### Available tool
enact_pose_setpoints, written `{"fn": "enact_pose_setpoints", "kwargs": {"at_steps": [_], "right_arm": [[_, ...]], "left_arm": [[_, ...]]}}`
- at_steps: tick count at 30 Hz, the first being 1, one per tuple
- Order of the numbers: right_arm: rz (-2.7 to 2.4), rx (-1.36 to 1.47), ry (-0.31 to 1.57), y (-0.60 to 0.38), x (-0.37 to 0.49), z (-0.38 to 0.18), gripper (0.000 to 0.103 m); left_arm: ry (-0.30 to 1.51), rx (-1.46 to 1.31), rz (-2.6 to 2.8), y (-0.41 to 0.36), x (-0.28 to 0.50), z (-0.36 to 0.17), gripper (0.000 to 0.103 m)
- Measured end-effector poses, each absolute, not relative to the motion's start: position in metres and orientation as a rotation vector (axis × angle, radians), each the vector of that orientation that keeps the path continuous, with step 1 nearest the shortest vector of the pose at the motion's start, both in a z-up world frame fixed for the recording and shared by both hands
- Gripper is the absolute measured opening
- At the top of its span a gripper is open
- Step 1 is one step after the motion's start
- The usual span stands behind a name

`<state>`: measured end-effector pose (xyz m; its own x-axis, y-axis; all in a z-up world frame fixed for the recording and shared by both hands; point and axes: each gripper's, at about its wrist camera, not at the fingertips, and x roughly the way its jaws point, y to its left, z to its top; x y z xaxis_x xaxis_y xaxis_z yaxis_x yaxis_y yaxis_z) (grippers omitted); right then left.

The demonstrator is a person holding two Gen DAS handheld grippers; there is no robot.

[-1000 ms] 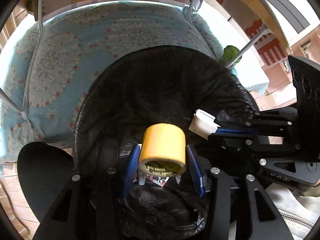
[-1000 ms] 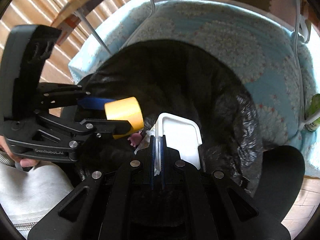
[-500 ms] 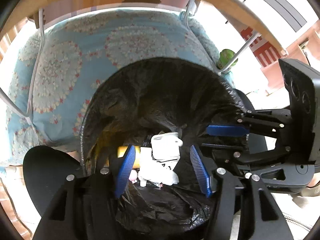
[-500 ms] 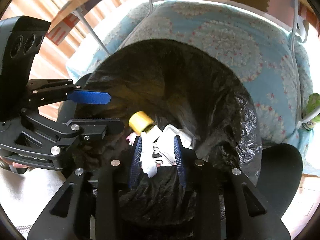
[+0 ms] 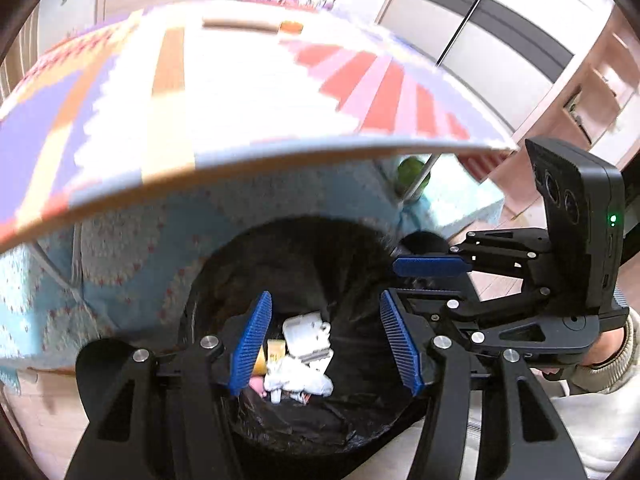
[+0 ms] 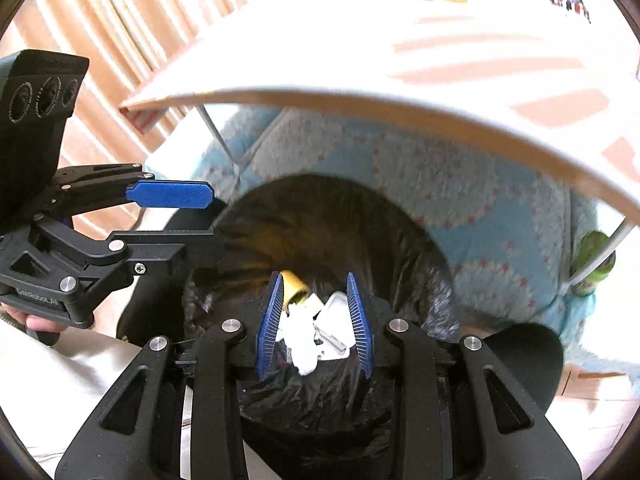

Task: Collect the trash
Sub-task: 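Raise both tools out of the bag back over the bed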

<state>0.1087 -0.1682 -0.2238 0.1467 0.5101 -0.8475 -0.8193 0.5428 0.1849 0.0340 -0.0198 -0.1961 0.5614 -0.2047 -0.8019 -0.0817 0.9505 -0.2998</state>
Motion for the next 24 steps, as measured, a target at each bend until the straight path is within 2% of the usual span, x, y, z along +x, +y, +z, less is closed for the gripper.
{"fn": "enact_pose_setpoints", "kwargs": {"at_steps": [8,11,16,24], "right_arm": [[0.999,-0.336,0.934,-0.172,0.118,-0.184,0.033],[0.997,-0.336,0.898,-0.173,0.124,-0.170,0.033],[0.991,-0.333,0.842,-0.170,0.135,-0.151,0.033],[0.980,-0.325,0.786,-0.165,0.159,-0.132,0.036]], "left_arm": [[0.890,-0.238,-0.061,-0.020,0.037,-0.155,0.055],[0.849,-0.217,-0.063,-0.016,0.039,-0.141,0.063],[0.808,-0.193,-0.049,-0.009,0.051,-0.121,0.065],[0.772,-0.169,0.012,0.012,0.072,-0.107,0.078]]}}
